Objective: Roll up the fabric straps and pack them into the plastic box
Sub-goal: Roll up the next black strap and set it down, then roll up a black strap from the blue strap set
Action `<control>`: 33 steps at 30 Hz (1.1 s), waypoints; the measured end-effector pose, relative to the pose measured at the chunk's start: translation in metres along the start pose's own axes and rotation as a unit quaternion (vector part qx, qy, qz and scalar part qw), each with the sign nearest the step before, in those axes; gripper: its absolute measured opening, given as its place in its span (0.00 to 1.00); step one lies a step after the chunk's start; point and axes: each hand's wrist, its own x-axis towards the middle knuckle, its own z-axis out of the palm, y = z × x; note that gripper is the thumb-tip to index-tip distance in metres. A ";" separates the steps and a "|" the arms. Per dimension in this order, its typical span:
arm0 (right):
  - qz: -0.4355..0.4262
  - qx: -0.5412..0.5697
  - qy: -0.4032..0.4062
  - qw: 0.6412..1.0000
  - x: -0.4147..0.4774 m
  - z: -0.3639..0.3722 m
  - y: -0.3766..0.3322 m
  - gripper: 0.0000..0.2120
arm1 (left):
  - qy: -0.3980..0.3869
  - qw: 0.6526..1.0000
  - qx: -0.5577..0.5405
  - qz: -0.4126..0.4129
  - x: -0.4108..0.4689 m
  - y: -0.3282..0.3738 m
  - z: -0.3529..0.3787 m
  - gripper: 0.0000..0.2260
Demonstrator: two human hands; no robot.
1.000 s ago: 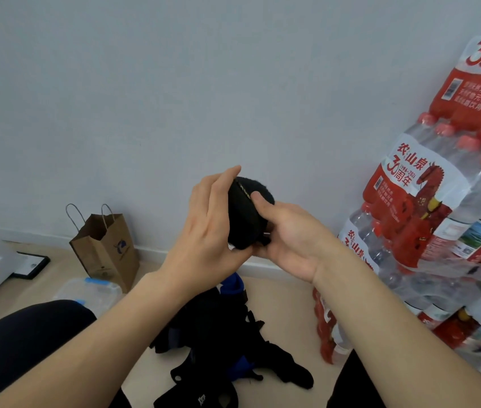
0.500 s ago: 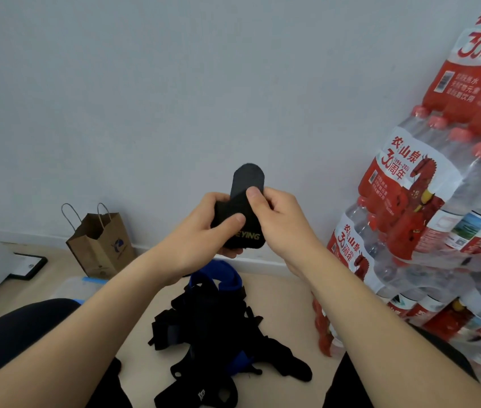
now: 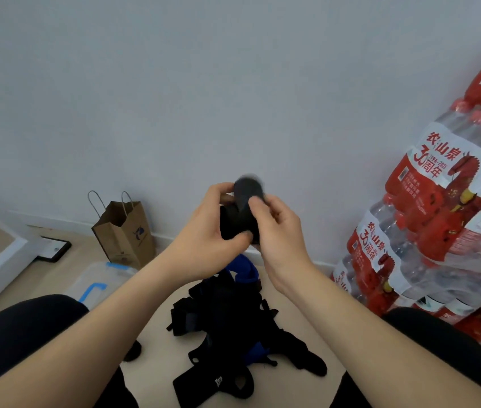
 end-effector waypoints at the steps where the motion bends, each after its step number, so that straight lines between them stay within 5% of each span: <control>1: 0.028 -0.002 -0.016 0.999 0.000 0.003 0.006 0.12 | -0.003 1.000 0.011 -0.005 -0.002 -0.003 -0.003 0.37; 6: 0.163 -0.036 -0.153 0.974 0.002 0.007 0.020 0.21 | -0.020 0.996 0.077 -0.027 -0.006 -0.018 -0.013 0.44; 11: 0.150 -0.083 -0.180 0.969 0.011 0.004 0.022 0.19 | -0.075 0.991 0.104 -0.026 -0.011 -0.033 -0.014 0.50; 15: 0.034 -0.141 -0.110 0.983 0.007 0.013 0.035 0.08 | -0.111 0.984 -0.002 -0.139 -0.013 -0.043 -0.022 0.39; 19: -0.096 -0.283 -0.047 0.953 -0.004 0.014 0.052 0.10 | -0.152 0.980 -0.045 -0.116 -0.027 -0.050 -0.021 0.17; 24: -0.028 -0.306 -0.126 0.943 -0.021 0.012 0.063 0.09 | -0.111 0.988 -0.006 -0.108 -0.048 -0.075 -0.016 0.17; 26: -0.009 -0.420 -0.195 0.886 -0.023 0.004 0.069 0.08 | -0.115 0.984 0.093 -0.098 -0.054 -0.094 -0.018 0.19; 28: 0.003 -0.576 -0.269 0.772 -0.020 -0.009 0.074 0.14 | -0.116 0.970 0.181 -0.109 -0.060 -0.119 -0.020 0.21; 33: 0.091 -0.775 -0.389 0.489 -0.032 -0.018 0.096 0.13 | -0.053 0.926 0.221 -0.301 -0.105 -0.196 -0.011 0.24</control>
